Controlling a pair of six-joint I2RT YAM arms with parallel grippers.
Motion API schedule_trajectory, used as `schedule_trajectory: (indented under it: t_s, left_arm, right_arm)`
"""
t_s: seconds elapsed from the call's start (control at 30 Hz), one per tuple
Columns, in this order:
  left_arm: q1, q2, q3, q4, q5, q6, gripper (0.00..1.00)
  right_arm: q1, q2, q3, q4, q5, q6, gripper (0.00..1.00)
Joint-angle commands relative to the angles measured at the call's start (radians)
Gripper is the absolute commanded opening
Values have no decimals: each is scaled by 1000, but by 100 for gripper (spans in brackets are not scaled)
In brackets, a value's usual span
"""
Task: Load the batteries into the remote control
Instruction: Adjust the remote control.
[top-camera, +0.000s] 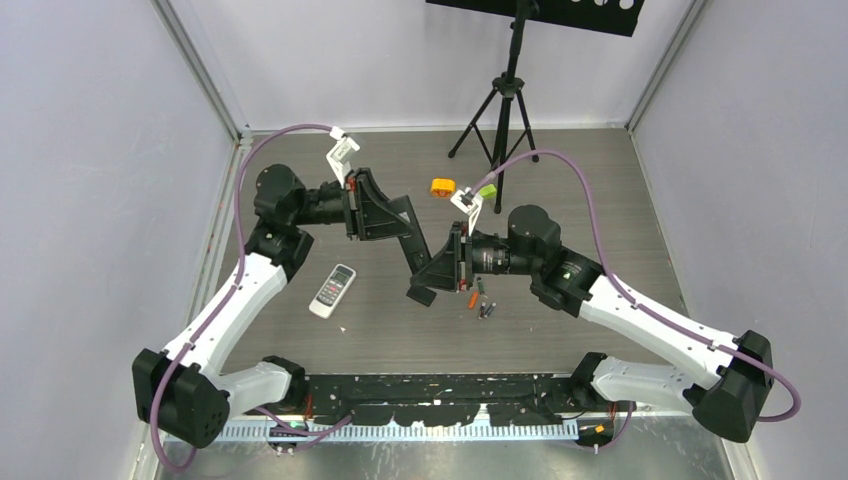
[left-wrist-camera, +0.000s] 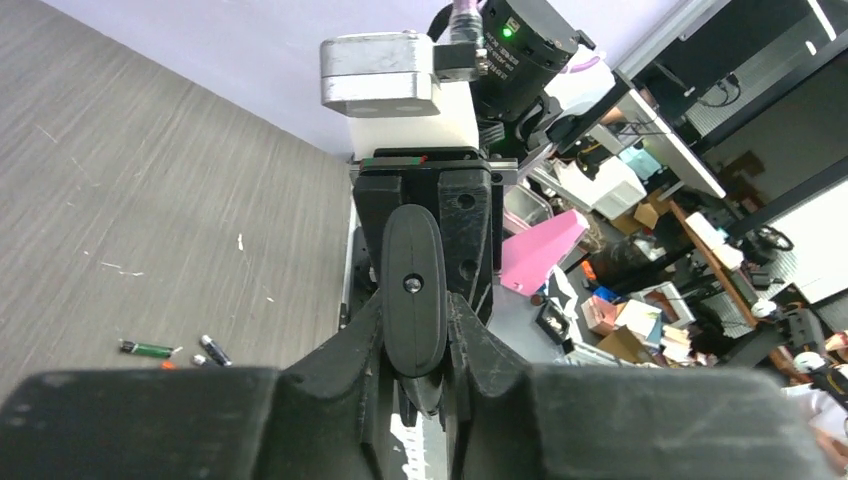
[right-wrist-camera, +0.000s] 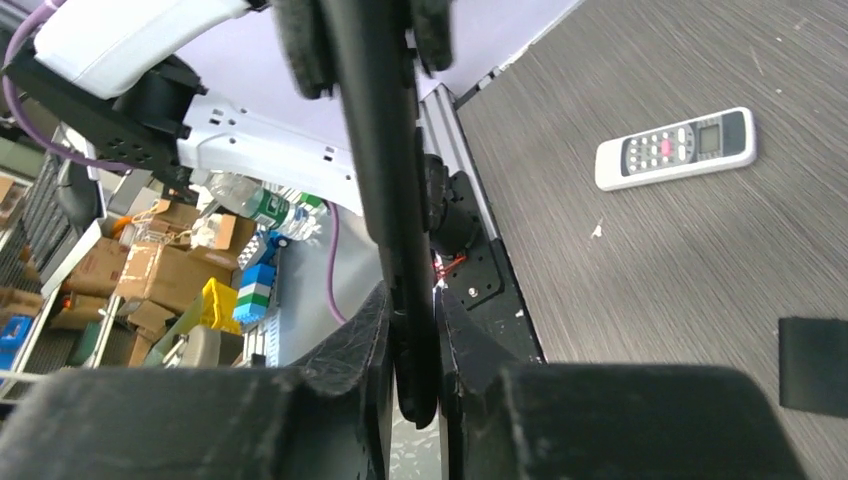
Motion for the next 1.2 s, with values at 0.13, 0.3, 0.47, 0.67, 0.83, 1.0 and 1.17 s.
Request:
schedule_trajectory:
  t_s: [0.13,0.3,0.47,0.67,0.83,1.0,1.17]
  left_arm:
    - [-4,-42,-71,227,-209,-235,53]
    - [-3,-50,-119,318,-258,-263,58]
    - [-3,-33,-122,342,-287,-275,59]
    - [-3,-14,-125,371,-279,-287,21]
    - [-3,-2,-133,320,-286,-242,0]
    - [-3,-17,-117,86,-368,-48,0]
    - [-3,-51,-160,-27,-482,106,0]
  right_arm:
    - [2,-10,-38,282,91,165,10]
    - [2,30,-33,348,53,223,10]
    - [2,56,-22,356,14,236,10]
    - [2,59,-25,342,13,242,10]
    - [1,57,-15,261,62,238,49]
    - [0,18,33,-116,312,188,66]
    - [1,-66,36,-482,610,309,66]
